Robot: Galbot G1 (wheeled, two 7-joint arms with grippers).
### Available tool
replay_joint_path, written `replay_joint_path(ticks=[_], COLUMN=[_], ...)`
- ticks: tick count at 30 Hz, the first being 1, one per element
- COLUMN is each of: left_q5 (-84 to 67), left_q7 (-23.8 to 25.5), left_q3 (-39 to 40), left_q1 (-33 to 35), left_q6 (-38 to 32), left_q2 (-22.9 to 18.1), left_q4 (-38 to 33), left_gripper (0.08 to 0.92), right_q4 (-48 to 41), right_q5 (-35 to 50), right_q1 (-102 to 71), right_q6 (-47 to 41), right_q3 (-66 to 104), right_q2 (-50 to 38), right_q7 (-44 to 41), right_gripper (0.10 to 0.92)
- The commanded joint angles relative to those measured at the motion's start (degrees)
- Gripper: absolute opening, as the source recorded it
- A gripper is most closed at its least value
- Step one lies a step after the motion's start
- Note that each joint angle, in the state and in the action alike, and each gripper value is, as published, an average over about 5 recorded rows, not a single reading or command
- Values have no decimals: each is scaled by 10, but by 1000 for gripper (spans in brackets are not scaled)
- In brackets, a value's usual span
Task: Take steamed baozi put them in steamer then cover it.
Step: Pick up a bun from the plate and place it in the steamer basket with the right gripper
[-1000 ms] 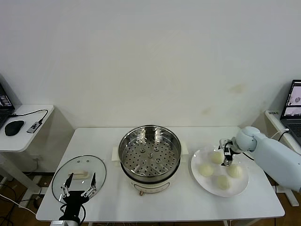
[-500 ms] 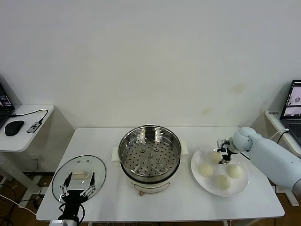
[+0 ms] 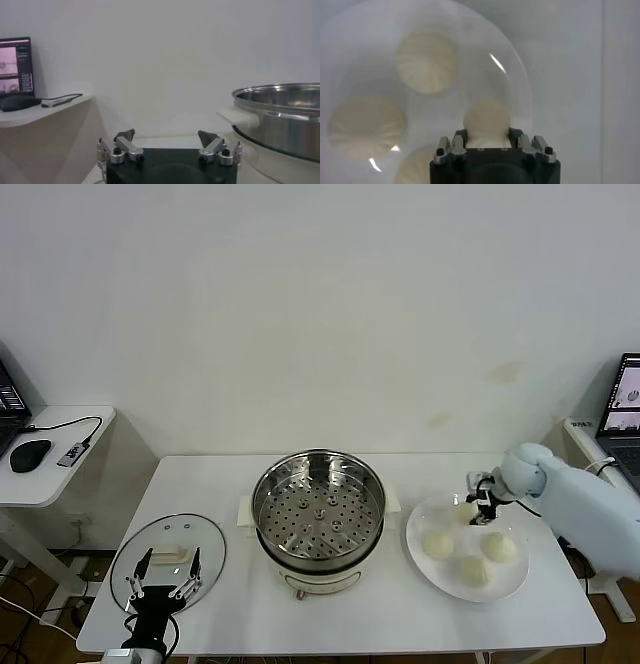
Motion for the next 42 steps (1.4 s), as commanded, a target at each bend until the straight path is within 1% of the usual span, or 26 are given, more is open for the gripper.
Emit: replay_joint_path(ticks=[1,5,11,14,19,24,30,35,42], left_q5=[-10,-32,-60,-59,-57,-57,-57,-57,-57], left_q7=[1,1,8,8,6,6,5,3,3], left_q3=[0,-4,-5,-5,-8,-13,-19,-24,-22], left_q1=[-3,-3,2,3,1,-1,-3,1,-2], left_q6=[0,7,12,11,12,13,13,13,12], left_q2=[4,10,16,16,13,11,12,16,14], left_q4=[0,-3,-3,0,2,2,5,5,8], left_gripper=[823,823,823,823,823,823,823,823,823], right_q4=[88,105,104,107,113,106,58,37,2], right_q5=[129,209,269,285,284,250,155,123,20], right_q1=[181,288,380,394,389,386,362,339,312], right_q6=[-3,6,38,60,118,175,255,300,364], right_q3=[-127,-198,-250,-267,-297,-324,-334,-343,-344], right_q2=[-51,-22,65,107,165,223,294,316,340], right_q7=[-16,-9,1,8,22,25,34,37,57], right_gripper=[528,533,535,535,537,537,534,534,535])
